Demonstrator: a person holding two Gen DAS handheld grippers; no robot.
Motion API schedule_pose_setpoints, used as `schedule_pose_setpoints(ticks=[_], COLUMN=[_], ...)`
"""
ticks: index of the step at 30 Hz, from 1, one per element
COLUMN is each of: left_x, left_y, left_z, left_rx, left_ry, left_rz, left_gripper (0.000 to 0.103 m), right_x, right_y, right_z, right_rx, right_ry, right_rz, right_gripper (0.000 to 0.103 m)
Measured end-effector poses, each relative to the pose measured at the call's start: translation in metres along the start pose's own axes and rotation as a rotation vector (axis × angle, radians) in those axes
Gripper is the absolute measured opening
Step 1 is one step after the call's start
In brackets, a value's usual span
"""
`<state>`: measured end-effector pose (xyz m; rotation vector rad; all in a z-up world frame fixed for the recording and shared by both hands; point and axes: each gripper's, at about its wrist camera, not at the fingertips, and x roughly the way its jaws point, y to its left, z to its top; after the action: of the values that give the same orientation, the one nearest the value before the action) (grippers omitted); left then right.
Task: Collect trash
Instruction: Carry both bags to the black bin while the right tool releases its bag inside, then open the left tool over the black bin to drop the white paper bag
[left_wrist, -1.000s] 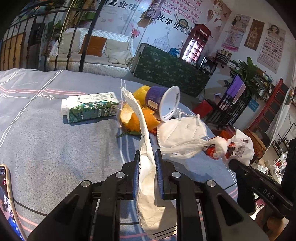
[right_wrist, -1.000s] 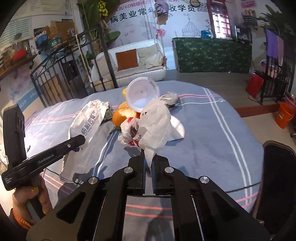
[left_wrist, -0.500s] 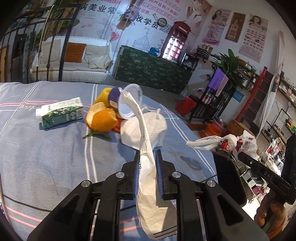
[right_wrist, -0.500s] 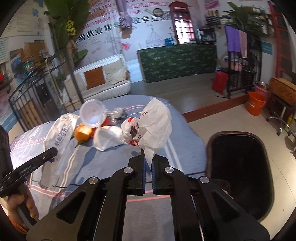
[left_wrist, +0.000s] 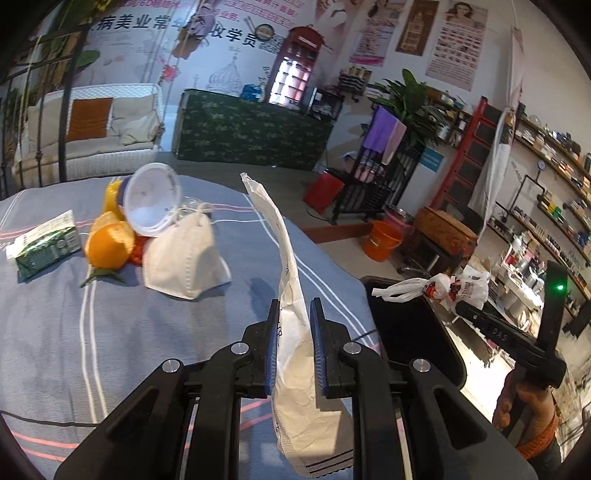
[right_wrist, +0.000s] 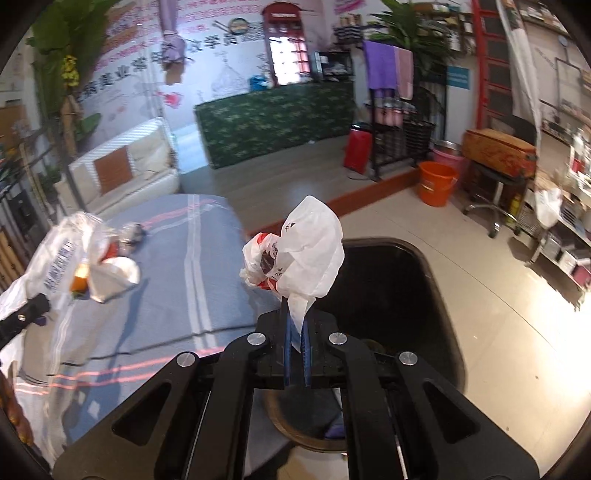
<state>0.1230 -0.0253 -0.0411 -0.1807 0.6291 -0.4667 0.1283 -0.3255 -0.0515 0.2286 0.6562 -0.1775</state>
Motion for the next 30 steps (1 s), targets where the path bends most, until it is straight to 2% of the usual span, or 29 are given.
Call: schedule_pose_setpoints(ticks=[9, 18, 20, 21, 22, 23, 30], left_x=[0.022, 0.042, 0.044, 0.046, 0.047, 0.048, 0.065], left_y=[-0.031, -0.052, -0.055, -0.058, -0.06, -0.059, -0.083], left_z=[-0.004, -0.007, -0.008, -0.009, -0.01, -0.01, -0.011], left_rx=[0.049, 0.087, 0.096, 0.103, 0.107, 0.11, 0.129], left_ry=[0.041, 0.089, 0.097, 0.102, 0.105, 0.109, 0.152], left_rz=[-0.057, -0.106, -0.116, -0.123, -0.129, -0.135, -0.219], left_gripper=[0.017, 0.017, 0.016, 0.017, 0.017, 0.017, 0.017], right_x=[0.041, 0.063, 0.067, 0.068, 0.069, 0.065, 0.037], right_y=[-0.033, -0.047, -0.05, -0.052, -0.053, -0.055, -0.062], right_z=[-0.03, -0.051, -0.054, -0.056, -0.056, -0.057, -0.045], right_rx=[0.028, 0.064, 0.07, 0.077, 0.083, 0.096, 0.112], right_ry=[0.109, 0.164, 0.177, 0.183, 0.184, 0.165, 0.05], right_rz=[-0.093, -0.103, -0.123, -0.122, -0.122, -0.129, -0.173], right_gripper=[0.006, 0.008, 0.018, 0.04, 0.07, 0.077, 0.079])
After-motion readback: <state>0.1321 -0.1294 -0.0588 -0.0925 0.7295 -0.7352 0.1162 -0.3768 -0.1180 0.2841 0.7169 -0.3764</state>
